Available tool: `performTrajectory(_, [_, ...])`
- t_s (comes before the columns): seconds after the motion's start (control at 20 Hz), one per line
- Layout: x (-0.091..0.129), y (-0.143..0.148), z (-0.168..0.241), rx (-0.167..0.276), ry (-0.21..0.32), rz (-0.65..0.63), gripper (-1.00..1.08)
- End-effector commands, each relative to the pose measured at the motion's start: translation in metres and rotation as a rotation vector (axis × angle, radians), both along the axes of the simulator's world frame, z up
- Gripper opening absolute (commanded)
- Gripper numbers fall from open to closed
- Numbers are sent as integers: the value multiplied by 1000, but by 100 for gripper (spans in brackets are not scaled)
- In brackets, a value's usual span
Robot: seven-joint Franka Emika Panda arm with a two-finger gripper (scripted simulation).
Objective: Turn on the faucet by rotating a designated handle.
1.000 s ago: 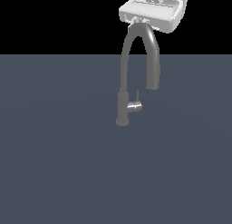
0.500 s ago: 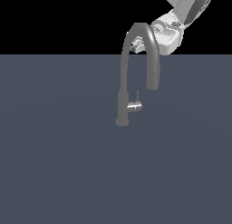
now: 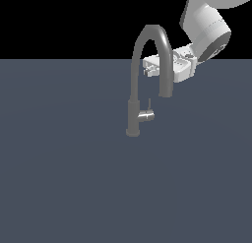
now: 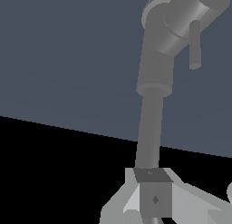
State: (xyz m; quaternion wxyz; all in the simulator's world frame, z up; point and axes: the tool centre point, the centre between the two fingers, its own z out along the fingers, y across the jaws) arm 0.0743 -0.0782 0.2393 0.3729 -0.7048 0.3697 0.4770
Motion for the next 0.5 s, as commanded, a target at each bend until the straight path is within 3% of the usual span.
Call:
performTrajectory(0.0, [4, -2, -16, 35, 43, -34, -100])
performTrajectory(0.45, [12, -4, -68, 134, 172, -135, -100])
